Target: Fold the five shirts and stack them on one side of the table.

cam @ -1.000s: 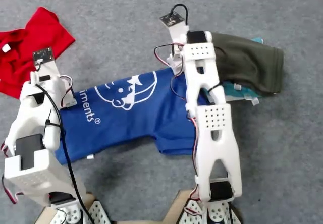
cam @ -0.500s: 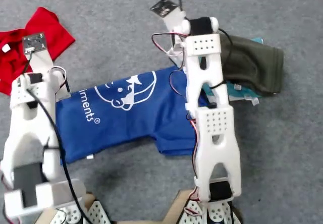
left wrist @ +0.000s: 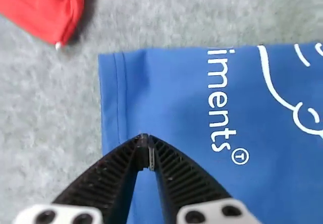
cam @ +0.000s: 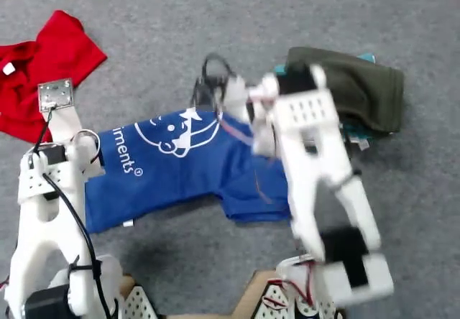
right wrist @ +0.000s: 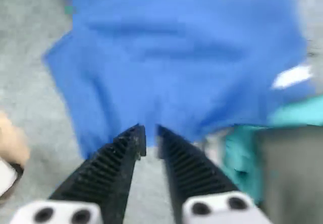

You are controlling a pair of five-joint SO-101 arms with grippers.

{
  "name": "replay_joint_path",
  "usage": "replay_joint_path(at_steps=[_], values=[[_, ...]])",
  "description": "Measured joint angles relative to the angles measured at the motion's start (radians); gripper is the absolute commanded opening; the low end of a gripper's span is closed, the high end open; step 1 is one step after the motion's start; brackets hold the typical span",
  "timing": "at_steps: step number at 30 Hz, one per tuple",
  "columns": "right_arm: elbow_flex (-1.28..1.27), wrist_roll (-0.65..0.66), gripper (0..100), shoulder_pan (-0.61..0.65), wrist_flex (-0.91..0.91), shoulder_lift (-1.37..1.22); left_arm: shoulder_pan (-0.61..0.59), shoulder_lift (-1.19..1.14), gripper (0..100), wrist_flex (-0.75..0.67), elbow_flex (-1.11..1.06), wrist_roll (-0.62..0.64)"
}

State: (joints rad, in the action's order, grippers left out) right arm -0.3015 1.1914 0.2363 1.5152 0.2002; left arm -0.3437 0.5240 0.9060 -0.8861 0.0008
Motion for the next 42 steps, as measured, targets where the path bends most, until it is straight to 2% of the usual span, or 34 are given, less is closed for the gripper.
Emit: replay_joint_path(at_steps=[2,7,10,15,19,25,32,35,42], values=[[-0.206,0.023,21.4,0.015,-0.064,0.124,0.000,-0.041,3,-0.014,-0.005,0.009],[-0.635,0.032,22.3,0.083,-0.192,0.390,0.000,-0.187,3,-0.084,-0.008,0.011],[-0.801,0.003,22.4,0.132,-0.278,0.463,0.000,-0.287,3,-0.133,-0.012,0.011],[-0.962,-0.029,24.7,0.160,-0.465,0.482,0.000,-0.311,3,-0.135,-0.009,0.011],[-1.020,-0.032,23.4,0.158,-0.526,0.491,0.002,-0.311,3,-0.135,-0.009,0.011],[-1.040,-0.034,12.3,0.157,-0.568,0.508,0.002,-0.311,3,-0.135,-0.009,0.011],[-1.040,-0.034,11.5,0.123,-0.643,0.497,0.002,-0.311,3,-0.135,-0.009,0.011],[-1.040,-0.034,2.0,0.110,-0.655,0.488,0.002,-0.311,3,-0.135,-0.009,0.011],[-0.927,-0.035,1.4,0.094,-0.664,0.328,0.002,-0.311,3,-0.135,-0.009,0.017]])
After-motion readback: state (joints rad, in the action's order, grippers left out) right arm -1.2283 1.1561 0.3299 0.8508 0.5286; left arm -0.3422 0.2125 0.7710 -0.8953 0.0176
